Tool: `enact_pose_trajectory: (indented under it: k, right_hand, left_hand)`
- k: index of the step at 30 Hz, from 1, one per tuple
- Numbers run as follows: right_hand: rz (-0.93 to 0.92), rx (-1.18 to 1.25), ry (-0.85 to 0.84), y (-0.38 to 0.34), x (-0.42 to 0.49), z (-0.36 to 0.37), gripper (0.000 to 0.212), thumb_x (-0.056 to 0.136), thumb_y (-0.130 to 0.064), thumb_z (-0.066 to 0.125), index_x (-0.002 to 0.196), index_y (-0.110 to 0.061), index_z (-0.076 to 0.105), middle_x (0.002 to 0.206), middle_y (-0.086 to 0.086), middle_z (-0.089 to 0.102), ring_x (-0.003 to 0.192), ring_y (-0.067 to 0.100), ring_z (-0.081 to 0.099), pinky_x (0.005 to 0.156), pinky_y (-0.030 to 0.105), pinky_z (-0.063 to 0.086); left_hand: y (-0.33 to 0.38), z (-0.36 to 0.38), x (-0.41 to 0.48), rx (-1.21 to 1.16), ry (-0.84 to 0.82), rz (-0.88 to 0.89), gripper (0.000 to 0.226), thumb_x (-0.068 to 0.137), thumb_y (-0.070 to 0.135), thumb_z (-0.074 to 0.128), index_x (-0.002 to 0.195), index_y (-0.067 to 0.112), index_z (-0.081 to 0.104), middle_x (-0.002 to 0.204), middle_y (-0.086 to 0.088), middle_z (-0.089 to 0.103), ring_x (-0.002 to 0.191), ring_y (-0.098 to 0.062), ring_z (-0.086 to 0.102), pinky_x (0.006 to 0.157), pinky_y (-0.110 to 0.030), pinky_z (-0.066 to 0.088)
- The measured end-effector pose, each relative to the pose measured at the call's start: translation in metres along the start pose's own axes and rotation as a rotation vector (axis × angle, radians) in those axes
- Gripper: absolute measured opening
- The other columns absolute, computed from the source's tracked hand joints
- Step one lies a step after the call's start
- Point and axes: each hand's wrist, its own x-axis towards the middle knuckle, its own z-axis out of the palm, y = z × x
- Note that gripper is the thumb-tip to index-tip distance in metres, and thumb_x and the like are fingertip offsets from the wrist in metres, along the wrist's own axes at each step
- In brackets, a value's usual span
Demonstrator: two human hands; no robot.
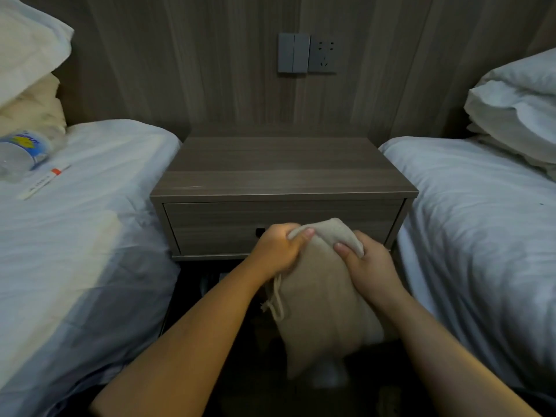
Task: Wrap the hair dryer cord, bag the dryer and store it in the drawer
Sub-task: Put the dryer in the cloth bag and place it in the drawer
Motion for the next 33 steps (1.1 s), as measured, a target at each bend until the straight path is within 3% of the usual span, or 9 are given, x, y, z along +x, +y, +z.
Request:
enact_pose_trajectory:
  k: [3, 6, 9, 13, 18, 24, 26, 30, 33]
  right_hand:
    - [0.058, 0.015, 0.141, 0.003, 0.006, -0.007, 0.016, 0.090, -0.022, 0.056, 0.104, -0.019, 0.064, 0.093, -0.002, 0.064, 0.085, 0.012, 0.058, 0.073, 0.024, 0.039]
    - [0.131, 0.061, 0.324, 0.006, 0.013, -0.027, 0.025, 0.091, -0.024, 0.055, 0.110, -0.012, 0.064, 0.094, 0.003, 0.062, 0.092, 0.019, 0.057, 0.079, 0.027, 0.037]
    - [0.156, 0.105, 0.438, 0.007, 0.017, -0.040, 0.028, 0.091, -0.026, 0.054, 0.109, -0.008, 0.064, 0.094, 0.005, 0.062, 0.092, 0.020, 0.057, 0.079, 0.028, 0.038]
    - [0.217, 0.160, 0.521, 0.009, 0.017, -0.034, 0.029, 0.090, -0.029, 0.055, 0.107, -0.007, 0.065, 0.095, 0.006, 0.065, 0.090, 0.020, 0.059, 0.079, 0.030, 0.042]
    - [0.304, 0.293, 0.609, 0.011, 0.016, -0.030, 0.036, 0.089, -0.035, 0.055, 0.111, -0.008, 0.064, 0.106, 0.009, 0.067, 0.099, 0.022, 0.061, 0.092, 0.040, 0.048]
    - [0.334, 0.569, 0.634, 0.002, 0.020, -0.037, 0.036, 0.091, -0.029, 0.055, 0.119, -0.006, 0.060, 0.112, 0.008, 0.065, 0.098, 0.019, 0.062, 0.086, 0.031, 0.048]
    - [0.355, 0.619, 0.637, -0.002, 0.020, -0.039, 0.037, 0.092, -0.027, 0.054, 0.121, -0.005, 0.058, 0.111, 0.007, 0.064, 0.097, 0.019, 0.062, 0.085, 0.031, 0.048]
    - [0.406, 0.649, 0.635, -0.008, 0.018, -0.039, 0.040, 0.089, -0.033, 0.059, 0.116, -0.005, 0.060, 0.105, 0.006, 0.067, 0.093, 0.020, 0.065, 0.086, 0.035, 0.052]
    - [0.397, 0.657, 0.594, -0.017, 0.017, -0.036, 0.022, 0.089, -0.029, 0.058, 0.101, -0.011, 0.062, 0.089, 0.003, 0.067, 0.082, 0.017, 0.064, 0.078, 0.033, 0.052]
  left_hand:
    - [-0.002, -0.017, 0.006, 0.012, 0.098, 0.036, 0.040, 0.099, 0.040, 0.031, 0.113, 0.021, 0.063, 0.104, 0.005, 0.063, 0.101, -0.009, 0.054, 0.089, -0.031, 0.040]
    - [-0.029, -0.036, 0.022, 0.166, 0.240, 0.062, 0.035, 0.100, 0.027, 0.035, 0.120, 0.016, 0.061, 0.123, -0.008, 0.062, 0.115, -0.021, 0.055, 0.100, -0.034, 0.040]
    - [-0.056, -0.038, 0.029, 0.482, 0.111, -0.028, 0.041, 0.095, 0.015, 0.043, 0.135, 0.022, 0.047, 0.128, -0.016, 0.049, 0.116, -0.029, 0.050, 0.104, -0.034, 0.037]
    - [-0.062, -0.022, 0.027, 0.780, 0.011, 0.088, 0.063, 0.083, 0.004, 0.050, 0.143, 0.017, 0.034, 0.137, -0.011, 0.046, 0.120, -0.030, 0.041, 0.101, -0.039, 0.038]
    - [-0.048, -0.022, 0.028, 0.706, 0.047, 0.039, 0.042, 0.088, 0.015, 0.052, 0.130, 0.015, 0.047, 0.126, -0.012, 0.056, 0.117, -0.027, 0.046, 0.095, -0.037, 0.042]
    - [-0.020, -0.036, 0.020, 0.740, -0.143, 0.013, 0.023, 0.090, 0.020, 0.052, 0.111, 0.020, 0.062, 0.110, -0.004, 0.064, 0.100, -0.020, 0.059, 0.079, -0.030, 0.045]
    - [-0.009, -0.037, 0.010, 0.707, -0.076, 0.135, 0.024, 0.091, 0.017, 0.050, 0.108, 0.021, 0.065, 0.106, 0.000, 0.067, 0.099, -0.018, 0.060, 0.078, -0.027, 0.043]
    - [0.007, -0.046, -0.006, 0.627, 0.326, 0.374, 0.027, 0.094, 0.019, 0.047, 0.114, 0.022, 0.065, 0.110, 0.003, 0.067, 0.105, -0.014, 0.057, 0.088, -0.030, 0.044]
    - [0.011, -0.046, -0.012, 0.575, 0.148, 0.153, 0.037, 0.099, 0.036, 0.036, 0.105, 0.018, 0.068, 0.100, -0.004, 0.068, 0.097, -0.020, 0.060, 0.086, -0.037, 0.046]
